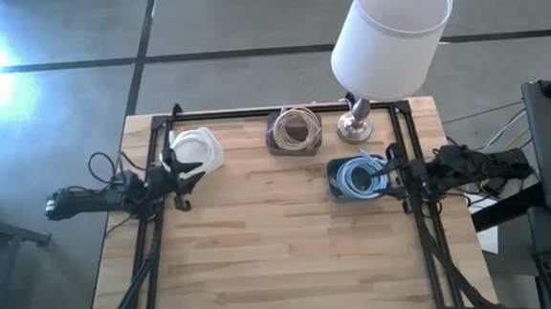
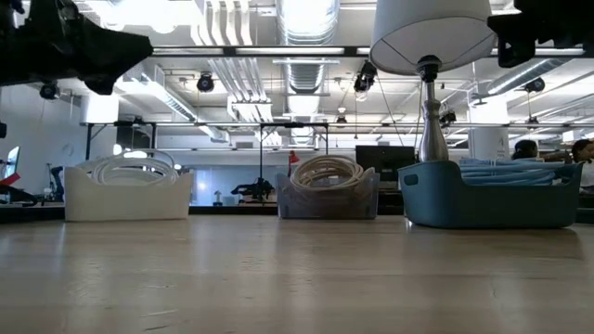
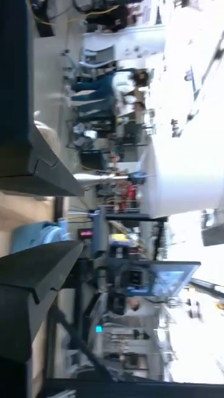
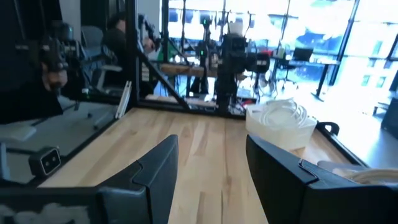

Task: Pick & Place USB Port
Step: Return to Home Position

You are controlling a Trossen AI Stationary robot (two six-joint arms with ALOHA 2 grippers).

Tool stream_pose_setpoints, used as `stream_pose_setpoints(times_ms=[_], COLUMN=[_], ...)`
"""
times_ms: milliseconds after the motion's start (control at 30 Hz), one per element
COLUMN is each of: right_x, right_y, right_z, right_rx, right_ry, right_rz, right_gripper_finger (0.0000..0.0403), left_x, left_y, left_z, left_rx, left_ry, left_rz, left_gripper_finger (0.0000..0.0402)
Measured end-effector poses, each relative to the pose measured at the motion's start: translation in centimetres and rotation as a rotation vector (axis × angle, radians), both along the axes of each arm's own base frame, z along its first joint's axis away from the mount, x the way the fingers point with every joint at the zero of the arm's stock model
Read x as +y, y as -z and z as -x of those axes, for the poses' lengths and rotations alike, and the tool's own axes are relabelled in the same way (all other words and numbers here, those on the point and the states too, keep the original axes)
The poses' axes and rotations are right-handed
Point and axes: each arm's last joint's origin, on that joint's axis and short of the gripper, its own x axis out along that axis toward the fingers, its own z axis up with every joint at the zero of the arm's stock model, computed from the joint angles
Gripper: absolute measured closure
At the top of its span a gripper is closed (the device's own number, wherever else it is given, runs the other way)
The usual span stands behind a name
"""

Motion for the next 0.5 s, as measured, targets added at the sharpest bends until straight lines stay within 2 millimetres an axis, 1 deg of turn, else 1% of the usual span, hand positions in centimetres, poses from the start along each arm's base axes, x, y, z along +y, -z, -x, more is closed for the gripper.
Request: stream_pose_setpoints(times_ms=[67, 167, 333, 500], right_x=[-0.1, -0.1, -0.1, 0.0], right_y=[0.4, 1.1, 2.0, 3.3], right_z=[0.4, 0.9, 0.4, 0.1], right_rx=[-0.03, -0.065, -0.025, 0.009], right_ry=[0.0, 0.0, -0.002, -0.001], right_rz=[-0.004, -0.009, -0.007, -0.025], right_gripper_finger=[0.0218, 0.0218, 0.0218, 0.0218], left_x=[0.0, 0.0, -0.1, -0.2], left_y=[0.0, 0.5, 1.0, 1.6], left_z=[0.2, 0.3, 0.1, 0.1], left_rx=[-0.017, 0.027, 0.081, 0.13], left_ry=[-0.003, 0.012, 0.051, 0.065], left_rz=[-0.014, -0.021, -0.017, 0.024], left_gripper_finger=[0.0273, 0.0273, 0.0273, 0.0273])
